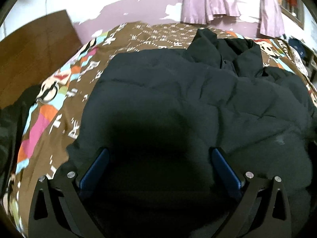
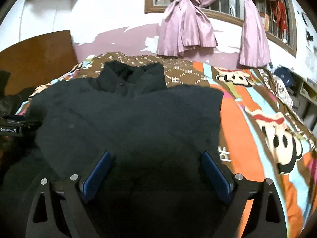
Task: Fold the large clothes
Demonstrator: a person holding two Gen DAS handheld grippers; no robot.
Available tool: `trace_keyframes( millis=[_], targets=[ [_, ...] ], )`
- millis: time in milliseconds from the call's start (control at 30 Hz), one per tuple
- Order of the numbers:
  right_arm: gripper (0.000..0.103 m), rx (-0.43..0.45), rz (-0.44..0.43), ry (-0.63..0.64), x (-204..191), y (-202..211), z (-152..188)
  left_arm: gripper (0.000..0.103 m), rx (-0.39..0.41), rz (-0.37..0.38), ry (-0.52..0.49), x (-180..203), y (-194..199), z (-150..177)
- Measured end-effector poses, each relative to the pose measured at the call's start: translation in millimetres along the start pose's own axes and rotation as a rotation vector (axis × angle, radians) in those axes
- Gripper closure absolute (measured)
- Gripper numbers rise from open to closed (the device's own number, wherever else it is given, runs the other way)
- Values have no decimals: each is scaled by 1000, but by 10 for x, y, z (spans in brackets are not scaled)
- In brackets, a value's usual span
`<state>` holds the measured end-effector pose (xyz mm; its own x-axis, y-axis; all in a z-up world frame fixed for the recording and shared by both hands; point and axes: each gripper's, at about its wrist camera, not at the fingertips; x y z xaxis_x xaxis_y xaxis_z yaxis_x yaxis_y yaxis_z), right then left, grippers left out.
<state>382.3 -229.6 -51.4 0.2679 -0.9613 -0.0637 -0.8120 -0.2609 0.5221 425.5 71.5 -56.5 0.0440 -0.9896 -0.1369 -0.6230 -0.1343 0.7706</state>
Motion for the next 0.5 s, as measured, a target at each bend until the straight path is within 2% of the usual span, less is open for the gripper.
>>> trace_keyframes(
  millis=[67, 167, 300, 500],
  targets=[
    [10, 5, -16, 38, -36, 236, -107, 2, -30, 43, 16, 39, 162, 9],
    [8, 16, -21, 83, -87, 518, -238, 2, -39, 92, -18, 162, 449, 10],
    [7, -15, -71, 53, -67, 939, -506, 2, 14, 117, -62, 298, 994, -44],
    [4, -28, -133, -39, 37, 1553, -954, 2, 79, 147, 26, 242, 1822, -240]
  ],
)
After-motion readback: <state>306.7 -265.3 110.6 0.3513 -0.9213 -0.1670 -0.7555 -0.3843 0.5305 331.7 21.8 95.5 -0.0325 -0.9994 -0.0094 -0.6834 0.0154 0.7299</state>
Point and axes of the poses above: each gripper's, at about its wrist camera, not at the fingertips, and y roughly against the way its jaws point, x to its right, z to its underside, and after that the axes turned 5 degrees about -y, right-handed
